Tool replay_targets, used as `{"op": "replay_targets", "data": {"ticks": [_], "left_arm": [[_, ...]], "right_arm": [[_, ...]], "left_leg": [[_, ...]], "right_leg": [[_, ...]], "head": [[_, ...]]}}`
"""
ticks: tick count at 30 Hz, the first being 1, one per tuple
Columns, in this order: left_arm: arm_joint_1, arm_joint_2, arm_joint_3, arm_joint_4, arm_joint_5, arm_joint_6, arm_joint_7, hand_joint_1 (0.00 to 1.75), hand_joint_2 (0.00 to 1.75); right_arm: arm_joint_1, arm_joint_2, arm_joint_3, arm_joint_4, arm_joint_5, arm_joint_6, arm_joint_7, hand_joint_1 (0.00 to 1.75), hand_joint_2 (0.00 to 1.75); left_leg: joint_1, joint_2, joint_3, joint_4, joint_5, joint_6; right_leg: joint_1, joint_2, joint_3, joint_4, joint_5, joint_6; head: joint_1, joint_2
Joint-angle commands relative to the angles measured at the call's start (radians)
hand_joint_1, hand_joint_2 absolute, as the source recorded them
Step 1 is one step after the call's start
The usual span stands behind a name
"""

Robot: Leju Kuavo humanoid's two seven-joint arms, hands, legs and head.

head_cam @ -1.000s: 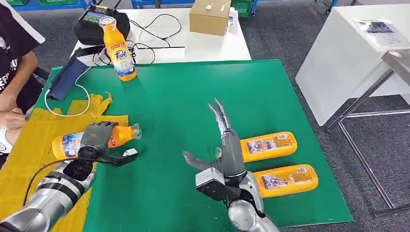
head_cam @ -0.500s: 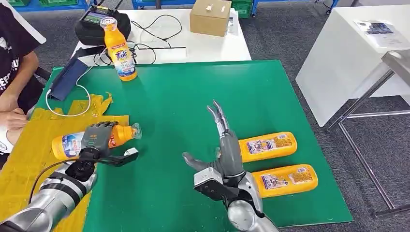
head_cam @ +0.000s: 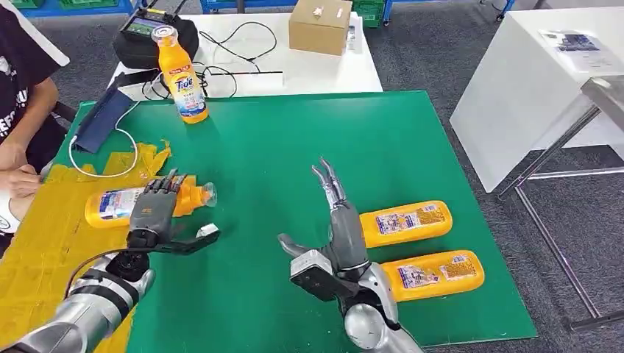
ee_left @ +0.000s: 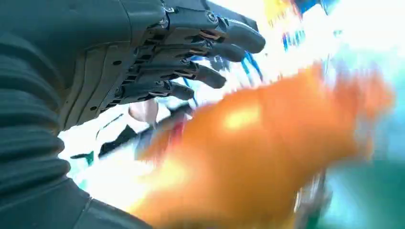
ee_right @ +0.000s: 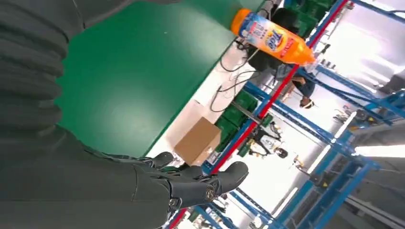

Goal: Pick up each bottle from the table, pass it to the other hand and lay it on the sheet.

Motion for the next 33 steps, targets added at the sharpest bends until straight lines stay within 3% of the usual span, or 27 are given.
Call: {"op": "replay_targets", "data": {"ticks": [1,5,7,12,15,18,23,25,30,33], "left_arm": [[0.032,-0.023,-0.007,-0.116,-0.012,0.133,0.067,0.0,1.75],[0.093,-0.065,0.147,-0.23,0.121,0.171,-0.117,0.0,1.75],[0.162,-0.098,0.238,-0.387,0.402,0.083,-0.337,0.0,1.75],[0.331,-0.108,0.344,-0.706,0.763,-0.069,-0.516,0.0,1.75],[0.356,-0.131,0.372,-0.75,0.89,-0.164,-0.553,0.0,1.75],[0.387,-0.152,0.39,-0.788,1.03,-0.268,-0.577,0.0,1.75],[0.39,-0.154,0.394,-0.79,1.061,-0.289,-0.587,0.0,1.75],[0.413,-0.152,0.396,-0.814,1.163,-0.377,-0.625,0.0,1.75],[0.459,-0.151,0.38,-0.847,1.193,-0.401,-0.648,0.0,1.75],[0.467,-0.144,0.354,-0.857,1.197,-0.41,-0.666,0.0,1.75]], "right_arm": [[-0.034,-0.009,-0.045,0.106,0.006,0.006,0.013,0.0,1.75],[-0.034,-0.025,-0.058,0.119,0.086,-0.034,0.034,0.0,1.75],[-0.032,-0.079,-0.035,0.098,0.166,0.003,0.055,0.0,1.75],[-0.033,-0.196,-0.075,0.054,0.288,0.073,0.107,0.0,1.75],[-0.046,-0.266,-0.061,0.073,0.323,0.153,0.082,0.0,1.75],[-0.057,-0.318,-0.114,0.133,0.312,0.16,0.067,0.0,1.75],[-0.056,-0.316,-0.115,0.131,0.313,0.162,0.066,0.0,1.75],[-0.071,-0.356,-0.125,0.16,0.306,0.204,0.075,0.0,1.75],[-0.092,-0.422,-0.174,0.236,0.278,0.239,0.053,0.0,1.75],[-0.095,-0.448,-0.191,0.268,0.246,0.287,0.034,0.0,1.75]], "left_leg": [[-0.001,0.0,0.003,-0.001,0.0,0.002],[0.0,0.001,0.003,-0.002,0.0,0.002],[-0.001,0.001,0.004,-0.002,0.0,0.002],[-0.002,0.002,0.007,-0.003,-0.002,0.004],[-0.002,0.002,0.003,-0.001,-0.002,0.003],[-0.002,0.0,0.002,-0.001,-0.002,0.003],[-0.002,0.0,0.003,-0.001,-0.002,0.003],[-0.001,0.0,0.001,-0.001,-0.002,0.002],[-0.003,0.0,0.006,-0.003,-0.002,0.004],[-0.002,-0.001,0.002,-0.001,-0.002,0.003]], "right_leg": [[0.0,-0.003,0.003,-0.001,-0.001,-0.001],[0.0,-0.002,0.003,-0.002,0.0,-0.001],[0.0,-0.003,0.004,-0.002,0.0,-0.001],[0.0,-0.003,0.007,-0.004,-0.001,-0.001],[-0.001,-0.001,0.003,-0.001,-0.001,-0.001],[-0.001,-0.003,0.003,-0.002,-0.001,-0.001],[0.0,-0.002,0.003,-0.003,0.0,-0.001],[0.0,-0.002,0.001,-0.002,0.0,-0.001],[-0.001,-0.004,0.007,-0.004,-0.001,-0.001],[-0.001,-0.003,0.003,-0.002,-0.001,0.0]], "head": [[0.0,0.0],[0.0,0.0],[0.0,0.0],[0.0,0.0],[0.0,0.0],[0.0,0.0],[0.0,0.0],[0.0,0.0],[0.0,0.0],[0.0,0.0]]}}
